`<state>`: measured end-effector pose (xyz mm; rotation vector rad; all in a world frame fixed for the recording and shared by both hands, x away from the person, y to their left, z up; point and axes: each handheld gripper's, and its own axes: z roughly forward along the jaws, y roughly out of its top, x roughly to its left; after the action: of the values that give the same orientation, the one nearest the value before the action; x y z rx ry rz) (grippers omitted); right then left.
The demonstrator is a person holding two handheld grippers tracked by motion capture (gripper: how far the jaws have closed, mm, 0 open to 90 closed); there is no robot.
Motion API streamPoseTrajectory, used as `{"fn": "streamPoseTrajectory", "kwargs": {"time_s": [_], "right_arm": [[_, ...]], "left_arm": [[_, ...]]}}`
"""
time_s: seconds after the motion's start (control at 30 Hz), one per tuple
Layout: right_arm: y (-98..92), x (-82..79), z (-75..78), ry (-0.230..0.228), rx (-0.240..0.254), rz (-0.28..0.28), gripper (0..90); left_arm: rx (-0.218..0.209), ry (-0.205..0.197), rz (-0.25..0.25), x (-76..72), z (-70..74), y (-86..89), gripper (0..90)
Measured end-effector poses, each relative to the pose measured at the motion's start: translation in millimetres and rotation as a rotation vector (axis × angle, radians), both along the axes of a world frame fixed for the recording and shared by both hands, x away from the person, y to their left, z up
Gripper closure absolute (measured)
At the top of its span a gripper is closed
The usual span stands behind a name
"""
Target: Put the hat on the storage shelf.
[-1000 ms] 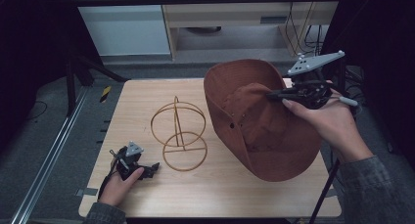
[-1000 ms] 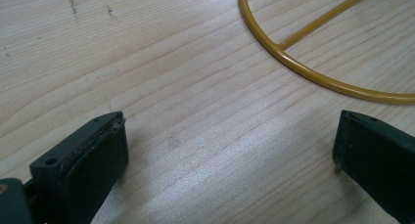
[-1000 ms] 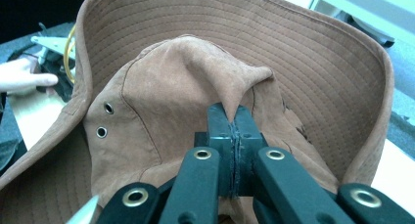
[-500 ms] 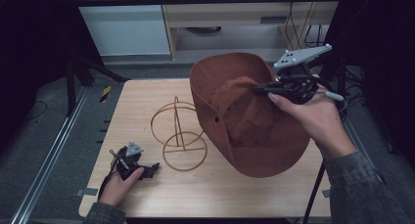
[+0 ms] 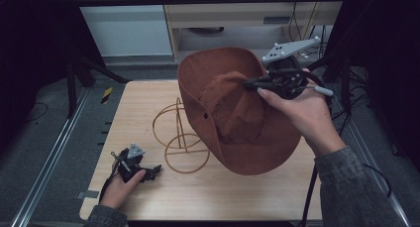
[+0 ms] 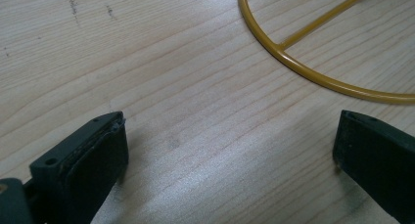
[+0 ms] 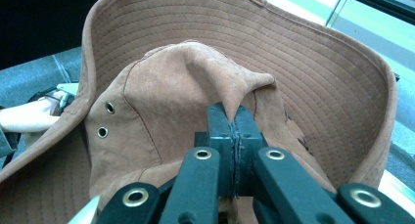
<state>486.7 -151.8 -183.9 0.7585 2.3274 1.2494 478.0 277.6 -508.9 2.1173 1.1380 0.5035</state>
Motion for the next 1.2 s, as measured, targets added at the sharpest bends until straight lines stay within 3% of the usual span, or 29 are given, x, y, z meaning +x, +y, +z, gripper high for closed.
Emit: {"fn": "streamPoseTrajectory", "kwargs": {"time_s": [0.4, 0.77, 1.2], "right_arm": [[11.2, 6.6, 8.2, -0.011, 0.008, -0.004, 89.5], [20.6, 9.1, 4.9, -0.012, 0.023, 0.005, 89.5], [49.2, 12.8, 6.8, -0.041, 0.074, 0.017, 89.5]], "left_arm": [[0.001, 0.002, 0.0, 0.0, 0.2, 0.0, 0.0], [0.001, 0.002, 0.0, 0.0, 0.2, 0.1, 0.0], [0.001, 0.003, -0.001, 0.1, 0.2, 0.1, 0.0]]}}
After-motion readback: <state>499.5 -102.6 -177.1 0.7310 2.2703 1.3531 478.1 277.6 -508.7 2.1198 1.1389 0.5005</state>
